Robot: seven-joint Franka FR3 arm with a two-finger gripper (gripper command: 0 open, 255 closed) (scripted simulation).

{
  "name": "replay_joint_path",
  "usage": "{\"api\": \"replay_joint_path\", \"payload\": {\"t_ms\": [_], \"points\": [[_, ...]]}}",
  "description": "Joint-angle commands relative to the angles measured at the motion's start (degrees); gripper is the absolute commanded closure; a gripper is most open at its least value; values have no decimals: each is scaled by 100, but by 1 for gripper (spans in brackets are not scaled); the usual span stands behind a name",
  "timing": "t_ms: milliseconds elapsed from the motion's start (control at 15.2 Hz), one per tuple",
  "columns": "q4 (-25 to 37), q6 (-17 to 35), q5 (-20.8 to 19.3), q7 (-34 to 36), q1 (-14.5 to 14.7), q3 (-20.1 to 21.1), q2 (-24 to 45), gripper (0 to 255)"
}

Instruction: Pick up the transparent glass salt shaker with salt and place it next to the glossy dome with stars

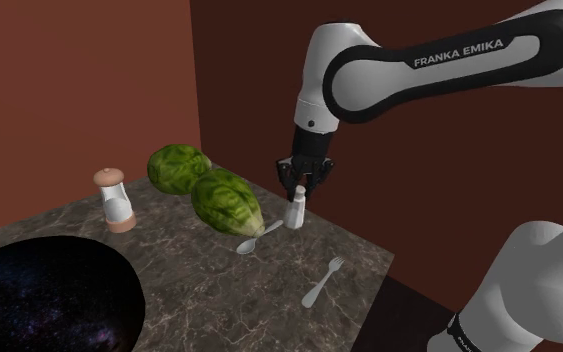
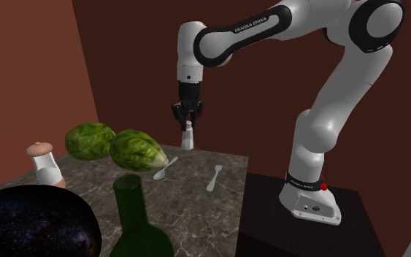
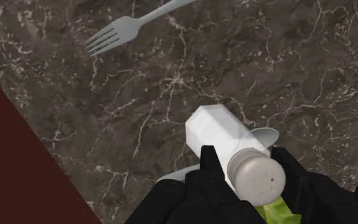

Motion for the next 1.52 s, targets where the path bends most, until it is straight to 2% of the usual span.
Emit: {"api": "replay_joint_path", "payload": {"t_ms": [0,1452], "points": [[137,-161,-10,11,-4,-12,-22,255],[1843,-1852,-116,123,-60,-129,-9,255]]}}
